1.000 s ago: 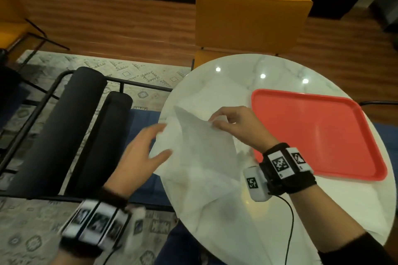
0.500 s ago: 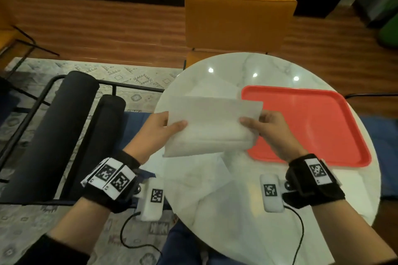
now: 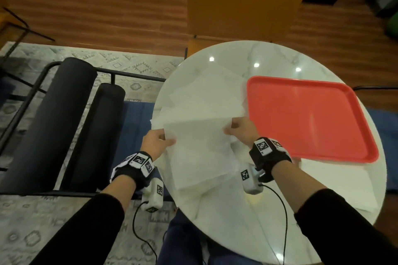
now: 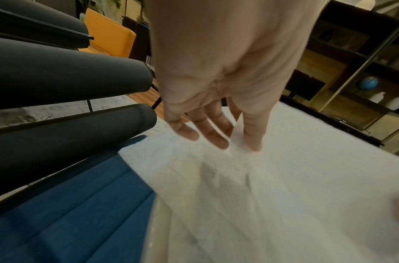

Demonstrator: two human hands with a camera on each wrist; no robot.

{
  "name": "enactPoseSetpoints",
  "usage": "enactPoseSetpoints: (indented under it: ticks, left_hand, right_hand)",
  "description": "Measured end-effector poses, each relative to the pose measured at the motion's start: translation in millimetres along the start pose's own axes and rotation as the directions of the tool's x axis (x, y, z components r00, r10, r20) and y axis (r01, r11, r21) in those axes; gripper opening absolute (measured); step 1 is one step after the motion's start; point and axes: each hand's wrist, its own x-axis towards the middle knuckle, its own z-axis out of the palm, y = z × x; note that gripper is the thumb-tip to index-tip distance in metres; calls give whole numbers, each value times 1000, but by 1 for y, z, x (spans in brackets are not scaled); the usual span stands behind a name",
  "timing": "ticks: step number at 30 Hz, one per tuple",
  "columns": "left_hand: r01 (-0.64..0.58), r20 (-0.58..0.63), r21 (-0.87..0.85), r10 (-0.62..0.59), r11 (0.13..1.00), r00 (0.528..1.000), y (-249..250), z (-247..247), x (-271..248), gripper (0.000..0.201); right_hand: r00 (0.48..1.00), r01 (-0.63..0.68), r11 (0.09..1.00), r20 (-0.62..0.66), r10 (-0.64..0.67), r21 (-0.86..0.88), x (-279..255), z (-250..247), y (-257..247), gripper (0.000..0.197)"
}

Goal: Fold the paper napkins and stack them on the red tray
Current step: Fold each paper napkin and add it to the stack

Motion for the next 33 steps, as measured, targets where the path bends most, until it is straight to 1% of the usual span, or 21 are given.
enactPoseSetpoints:
  ticks: [1, 2, 4, 6, 7, 10, 12, 15, 17, 19, 20, 21, 23, 24, 25, 27, 28, 29, 30, 31, 33]
  left_hand:
    - [-33, -45, -5, 33, 999, 998, -3, 0, 0, 15]
    - [-67, -76, -8, 66, 998, 995, -5, -1, -3, 21]
    - [-132, -104, -9, 130, 991, 986, -13, 0, -12, 23]
    - [-204, -111, -5, 202, 979, 973, -20, 3, -27, 14]
    - [-250, -102, 14, 250, 968, 963, -25, 5, -33, 16]
    - [-350, -45, 178, 363, 920, 931, -40, 13, -47, 40]
    - [-356, -4, 257, 369, 898, 929, -48, 16, -49, 41]
    - [-349, 9, 355, 371, 867, 929, -55, 19, -56, 44]
    - [-357, -75, 374, 412, 856, 908, -56, 18, -59, 49]
    - [-361, -173, 363, 443, 859, 880, -49, 22, -62, 44]
    - [-371, -193, 368, 460, 853, 867, -44, 25, -64, 39]
    - [-387, -193, 384, 483, 838, 854, -37, 31, -65, 34]
    - [-391, -191, 416, 500, 821, 845, -28, 42, -65, 24]
    - [-348, -227, 406, 462, 845, 857, -25, 46, -63, 20]
    - [-258, -286, 366, 372, 894, 883, -22, 49, -61, 19]
    - [11, -387, 185, 63, 983, 920, -13, 49, -59, 29]
    - [126, -388, 58, -94, 990, 917, -9, 46, -58, 35]
    - [205, -351, -66, -215, 977, 911, -5, 44, -57, 39]
    - [255, -298, -161, -293, 953, 908, -3, 42, -55, 42]
    - [277, -257, -220, -329, 935, 909, -3, 41, -54, 44]
    - [270, -221, -287, -338, 919, 915, -7, 40, -48, 45]
  right_hand:
    - [999, 16, 1000, -31, -16, 13, -4, 0, 2, 20]
    - [998, 37, 999, -60, -35, 29, -10, 0, 4, 20]
    - [993, 62, 997, -105, -58, 35, -20, 0, 12, 20]
    - [990, 78, 996, -122, -72, 48, -33, 1, 18, 8]
    - [989, 92, 995, -122, -85, 46, -39, 2, 21, 4]
    - [989, 102, 995, -107, -99, 19, -52, 7, 33, 16]
    - [992, 110, 993, -63, -112, -34, -60, 11, 38, 24]
    - [992, 123, 972, 18, -122, -200, -63, 13, 48, 36]
    - [989, 131, 956, -31, -144, -261, -60, 11, 48, 43]
    - [972, 155, 946, -128, -198, -285, -58, 15, 39, 41]
    - [957, 186, 936, -159, -241, -299, -58, 21, 31, 38]
    - [944, 227, 920, -160, -289, -320, -58, 29, 23, 37]
    - [931, 297, 890, -103, -351, -346, -58, 49, 6, 38]
    - [929, 310, 885, -85, -359, -348, -57, 59, -1, 38]
    - [930, 307, 886, -89, -357, -348, -57, 66, -6, 38]
    - [937, 264, 902, -132, -324, -341, -56, 75, -12, 38]
    - [941, 242, 909, -145, -304, -338, -55, 76, -12, 38]
    - [946, 233, 909, -135, -294, -346, -56, 76, -12, 40]
    - [951, 240, 899, -99, -294, -365, -57, 76, -11, 42]
    - [956, 254, 885, -40, -292, -391, -59, 75, -9, 44]
    - [959, 283, 845, 105, -265, -454, -61, 72, -2, 50]
